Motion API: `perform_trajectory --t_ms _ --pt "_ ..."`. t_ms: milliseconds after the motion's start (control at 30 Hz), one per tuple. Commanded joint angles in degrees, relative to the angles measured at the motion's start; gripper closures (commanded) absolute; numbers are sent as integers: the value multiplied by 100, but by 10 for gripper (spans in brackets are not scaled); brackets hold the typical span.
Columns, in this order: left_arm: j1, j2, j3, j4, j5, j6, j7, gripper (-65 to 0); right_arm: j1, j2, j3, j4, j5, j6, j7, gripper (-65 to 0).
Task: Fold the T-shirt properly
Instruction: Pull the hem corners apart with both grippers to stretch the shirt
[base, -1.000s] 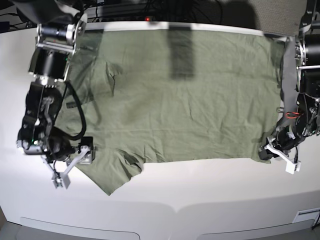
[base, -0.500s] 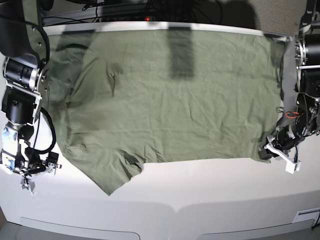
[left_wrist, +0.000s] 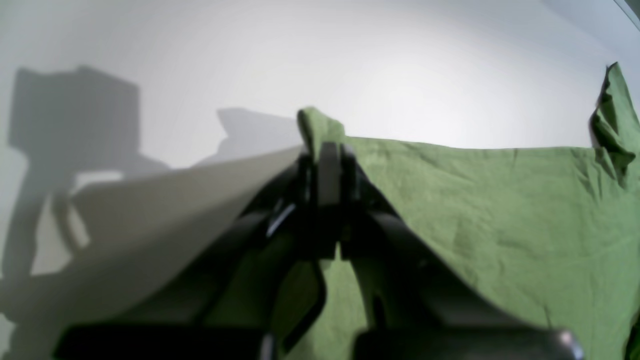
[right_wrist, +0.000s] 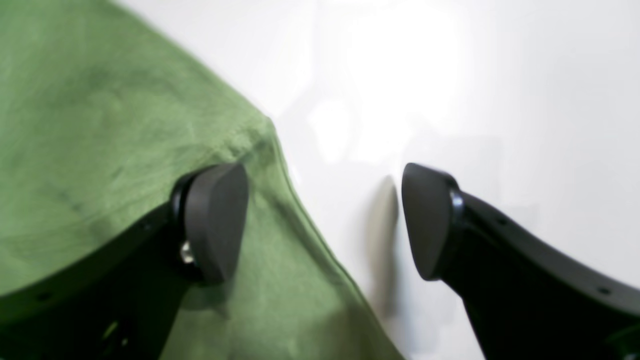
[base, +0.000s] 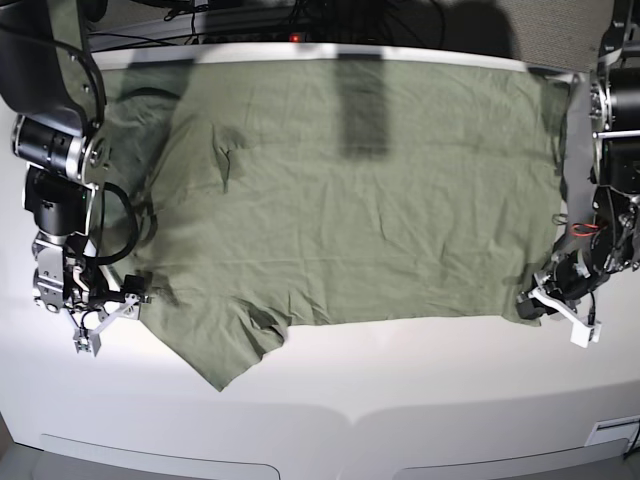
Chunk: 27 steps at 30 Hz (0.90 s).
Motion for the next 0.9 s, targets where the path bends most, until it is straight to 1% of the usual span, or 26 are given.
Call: perform_trajectory --t_ms 0,100,267,433,467,533,600,667,767,867 --pt "-188 -74 -7 76 -87 -52 -131 0 192 90 -2 81 118 105 76 -475" --pt "-190 -81 -7 76 -85 -52 -131 0 192 83 -2 81 319 345 -74 -474" --pt "-188 -79 -7 76 -87 -52 -131 0 192 68 -2 81 348 431 -444 -474" --pt "-190 -79 -7 76 -87 -52 -131 0 197 94 -2 81 848 457 -627 -474" --pt "-190 -79 -7 76 -87 -52 -133 0 195 92 -2 81 848 518 -627 -474" --pt "-190 -79 -7 76 -87 -52 -133 0 197 94 -2 81 848 752 -627 -474" --pt "-188 -79 -7 76 -87 -52 -155 0 197 94 -2 81 901 811 -625 -474" --pt "-188 -79 -7 76 -87 -52 -177 0 197 94 -2 81 1137 848 -651 -474" --pt "-190 -79 -7 76 -90 -52 -177 0 197 94 -2 81 1436 1088 -885 -470" --pt "-188 -79 -7 76 -90 -52 -177 0 195 98 -2 81 1534 1134 -1019 -470"
